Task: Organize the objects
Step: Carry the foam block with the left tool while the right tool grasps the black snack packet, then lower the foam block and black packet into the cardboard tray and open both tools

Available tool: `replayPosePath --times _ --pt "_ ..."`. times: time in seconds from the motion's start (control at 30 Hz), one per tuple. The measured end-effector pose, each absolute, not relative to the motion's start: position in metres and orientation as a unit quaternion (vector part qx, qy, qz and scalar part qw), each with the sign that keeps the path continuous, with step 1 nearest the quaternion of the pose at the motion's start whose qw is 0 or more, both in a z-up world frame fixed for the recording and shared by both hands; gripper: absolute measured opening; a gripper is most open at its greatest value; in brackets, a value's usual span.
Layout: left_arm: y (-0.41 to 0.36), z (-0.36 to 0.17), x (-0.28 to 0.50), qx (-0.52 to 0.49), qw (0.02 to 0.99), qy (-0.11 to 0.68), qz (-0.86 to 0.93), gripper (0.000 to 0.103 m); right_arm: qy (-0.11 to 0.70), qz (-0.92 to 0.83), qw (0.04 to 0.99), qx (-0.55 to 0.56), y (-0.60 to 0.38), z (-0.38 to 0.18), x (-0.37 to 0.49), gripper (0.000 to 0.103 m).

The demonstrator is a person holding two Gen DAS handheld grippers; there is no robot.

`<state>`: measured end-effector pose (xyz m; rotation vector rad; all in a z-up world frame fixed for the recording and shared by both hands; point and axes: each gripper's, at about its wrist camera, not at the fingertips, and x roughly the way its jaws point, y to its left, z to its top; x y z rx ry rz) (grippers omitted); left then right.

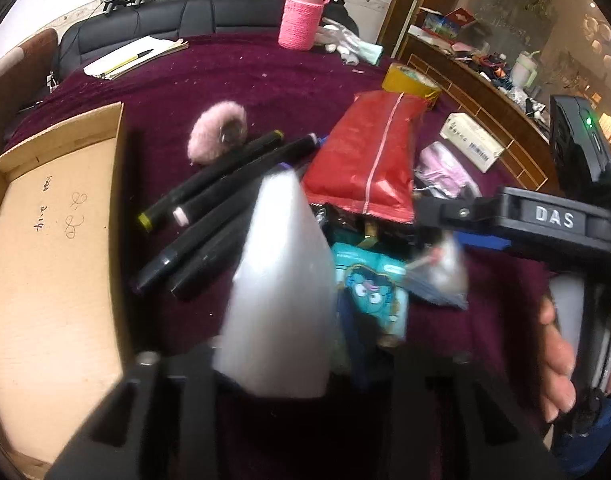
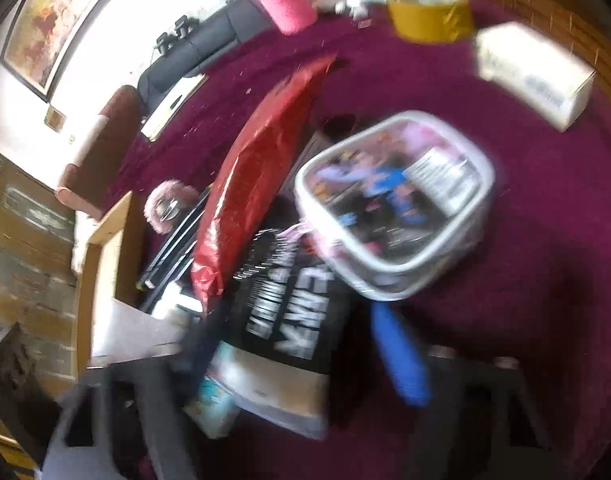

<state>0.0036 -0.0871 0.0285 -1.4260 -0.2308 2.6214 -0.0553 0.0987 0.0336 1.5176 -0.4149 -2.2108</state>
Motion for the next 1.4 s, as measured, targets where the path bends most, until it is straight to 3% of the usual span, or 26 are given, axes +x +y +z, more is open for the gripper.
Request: replayPosePath --times 0.13,0.27,0.77,1.4 --pt "-0.094 0.026 0.003 -0.47 0.087 -0.103 0.873 0.019 -0.132 -0.809 0.203 0.536 0.089 0.034 -0.052 0.05" --pt "-0.102 0.03 0.009 -0.458 0.099 -0.125 0.875 0.013 -0.141 -0.812 0.213 0.525 0.096 0.036 -0.037 0.049" --pt "-0.106 0.043 0.04 -0.44 0.084 -0.112 0.887 0.013 -0.152 -0.811 0.282 0.49 0.091 0.058 0.018 0.05" --pt "-0.174 0.08 0.087 -0.364 0.012 -0.113 0.925 0.014 -0.083 -0.802 0.345 0.481 0.004 0.093 0.043 0.05"
